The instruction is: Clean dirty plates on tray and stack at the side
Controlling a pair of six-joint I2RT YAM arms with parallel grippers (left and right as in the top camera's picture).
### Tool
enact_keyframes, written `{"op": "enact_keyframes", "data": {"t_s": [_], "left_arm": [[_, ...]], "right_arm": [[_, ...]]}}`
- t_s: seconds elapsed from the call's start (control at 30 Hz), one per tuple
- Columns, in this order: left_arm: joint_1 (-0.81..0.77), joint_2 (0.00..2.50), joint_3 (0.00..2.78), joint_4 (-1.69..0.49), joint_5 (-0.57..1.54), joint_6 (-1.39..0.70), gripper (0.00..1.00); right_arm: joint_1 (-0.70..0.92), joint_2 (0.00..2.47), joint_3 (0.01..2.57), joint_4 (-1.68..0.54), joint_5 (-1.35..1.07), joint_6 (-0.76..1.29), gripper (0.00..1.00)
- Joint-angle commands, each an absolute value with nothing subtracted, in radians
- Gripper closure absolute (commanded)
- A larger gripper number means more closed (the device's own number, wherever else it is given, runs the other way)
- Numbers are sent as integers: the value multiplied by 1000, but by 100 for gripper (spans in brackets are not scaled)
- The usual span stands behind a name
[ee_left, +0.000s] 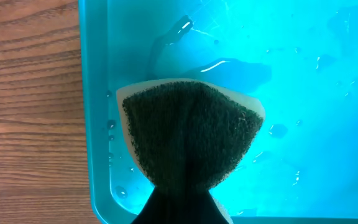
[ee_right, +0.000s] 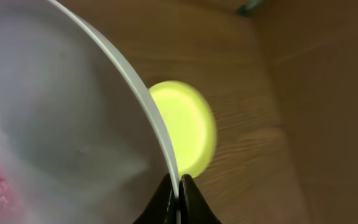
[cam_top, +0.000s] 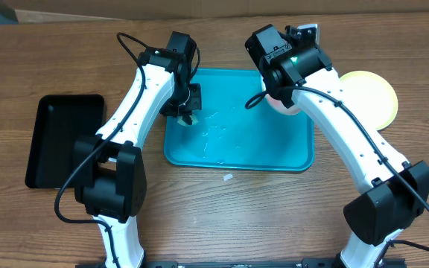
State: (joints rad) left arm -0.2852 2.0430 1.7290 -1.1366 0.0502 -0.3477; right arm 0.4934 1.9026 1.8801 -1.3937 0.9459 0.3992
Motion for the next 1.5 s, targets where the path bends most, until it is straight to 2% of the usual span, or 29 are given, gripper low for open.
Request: {"op": "enact_keyframes", "data": {"t_s": [0.0, 0.23, 0.83, 0.93, 1.23, 1.4, 1.47], "left_arm": [[-282, 2050, 1736, -1135, 72, -356, 96], [-282, 2051, 1736, -1132, 72, -356, 96], [-282, 2051, 1736, -1132, 72, -355, 96], [-282, 2051, 1736, -1132, 72, -355, 96], [-282, 2051, 1736, -1140, 72, -350, 96], [-282, 2052, 1736, -1136, 72, -351, 96], [-282, 2053, 1736, -1131, 72, -351, 96]], "right_arm": [[514, 1874, 1914, -1411, 1233, 383, 96], [585, 1874, 1914, -1420, 1322, 260, 96], [628, 1874, 1914, -1411, 1316, 262, 96], [604, 1874, 1913, -1378, 1112, 262, 96], [374, 1874, 1825, -1195, 189, 345, 96], [303, 1874, 1661, -1026, -103, 344, 96], [301, 1874, 1587, -963, -136, 345, 96]]}}
